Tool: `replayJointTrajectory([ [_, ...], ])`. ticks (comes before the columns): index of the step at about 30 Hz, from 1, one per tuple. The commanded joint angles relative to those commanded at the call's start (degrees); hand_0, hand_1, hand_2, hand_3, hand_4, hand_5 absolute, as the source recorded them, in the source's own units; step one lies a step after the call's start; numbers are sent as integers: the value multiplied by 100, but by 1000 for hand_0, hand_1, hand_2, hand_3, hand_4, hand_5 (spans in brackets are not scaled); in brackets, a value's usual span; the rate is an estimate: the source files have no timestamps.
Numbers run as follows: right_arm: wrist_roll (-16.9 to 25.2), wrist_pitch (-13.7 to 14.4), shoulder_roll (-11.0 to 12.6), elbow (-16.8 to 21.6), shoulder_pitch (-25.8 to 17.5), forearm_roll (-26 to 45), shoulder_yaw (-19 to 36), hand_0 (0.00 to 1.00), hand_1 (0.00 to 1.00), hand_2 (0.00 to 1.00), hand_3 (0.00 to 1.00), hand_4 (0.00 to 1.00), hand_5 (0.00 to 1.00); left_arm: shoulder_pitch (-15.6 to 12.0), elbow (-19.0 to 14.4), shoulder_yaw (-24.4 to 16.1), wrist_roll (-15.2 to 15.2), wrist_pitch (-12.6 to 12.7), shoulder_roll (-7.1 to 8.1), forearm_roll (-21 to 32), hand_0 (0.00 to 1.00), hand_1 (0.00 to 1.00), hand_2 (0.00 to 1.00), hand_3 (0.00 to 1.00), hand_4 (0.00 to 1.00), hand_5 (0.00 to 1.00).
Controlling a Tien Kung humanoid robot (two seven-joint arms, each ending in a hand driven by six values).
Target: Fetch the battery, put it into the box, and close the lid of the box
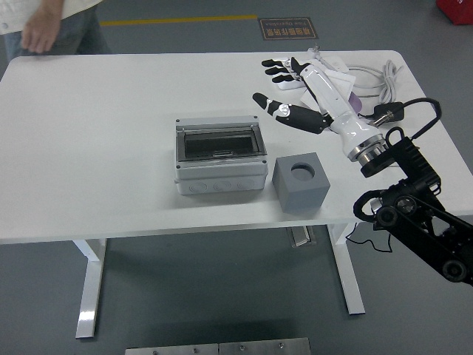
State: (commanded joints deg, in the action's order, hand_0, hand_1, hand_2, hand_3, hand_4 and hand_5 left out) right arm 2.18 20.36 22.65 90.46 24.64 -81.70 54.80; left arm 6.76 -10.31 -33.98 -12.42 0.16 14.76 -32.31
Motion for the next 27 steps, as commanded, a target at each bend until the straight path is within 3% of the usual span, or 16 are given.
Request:
replayJointTrajectory([
  [1, 203, 98, -66, -51, -139, 275, 159, 601, 559, 632, 649, 820, 613, 0, 0, 7, 5, 0, -2, 12, 628, 777, 741, 745, 660, 197],
  [5, 862, 211, -310, -271, -580, 1104, 622, 601, 559, 632, 649, 820, 613, -29, 0, -24, 9, 5, -7, 18, 628, 777, 741, 745, 660, 197],
  [7, 1174, 0, -428, -435, -776, 1551, 776, 570, 512, 594, 631, 784, 559, -57, 0, -74, 3, 7, -17, -7, 629, 777, 741, 746, 660, 195],
  [10, 1467, -368, -521, -607, -994, 2238, 911, 570, 512, 594, 631, 784, 559, -108, 0, -128, 2, 11, -34, -28, 629, 777, 741, 746, 660, 195],
  [12, 1464, -549, -531, -641, -1066, 2634, 958, 570, 512, 594, 631, 784, 559, -137, 0, -157, 3, 13, -38, -39, 629, 777, 741, 746, 660, 195],
  [13, 1407, -641, -521, -639, -1097, 2878, 987, 598, 564, 607, 647, 836, 636, -160, 0, -180, 3, 15, -36, -51, 629, 778, 741, 745, 660, 196],
  [18, 1028, -990, -477, -544, -1137, 3487, 1069, 598, 564, 607, 647, 836, 636, -239, 0, -262, 9, 20, -9, -91, 629, 778, 741, 745, 660, 196],
  [19, 951, -1037, -472, -514, -1140, 3495, 1079, 693, 650, 678, 737, 863, 665, -249, 0, -266, 14, 20, -3, -90, 629, 778, 741, 745, 660, 197],
  [20, 866, -1075, -466, -470, -1143, 3473, 1084, 693, 650, 678, 737, 863, 665, -263, 0, -273, 19, 21, 5, -89, 629, 778, 741, 745, 660, 197],
  [24, 688, -1050, -445, -289, -1161, 3241, 1065, 693, 650, 678, 737, 863, 665, -309, 0, -330, 26, 19, 25, -129, 629, 778, 741, 745, 660, 197],
  [25, 684, -1002, -436, -243, -1170, 3189, 1056, 731, 668, 691, 739, 960, 818, -319, 0, -342, 27, 18, 27, -139, 629, 778, 741, 745, 660, 199],
  [27, 705, -888, -415, -158, -1194, 3123, 1046, 731, 668, 691, 739, 960, 818, -337, 0, -364, 30, 14, 29, -158, 629, 778, 741, 745, 660, 199],
])
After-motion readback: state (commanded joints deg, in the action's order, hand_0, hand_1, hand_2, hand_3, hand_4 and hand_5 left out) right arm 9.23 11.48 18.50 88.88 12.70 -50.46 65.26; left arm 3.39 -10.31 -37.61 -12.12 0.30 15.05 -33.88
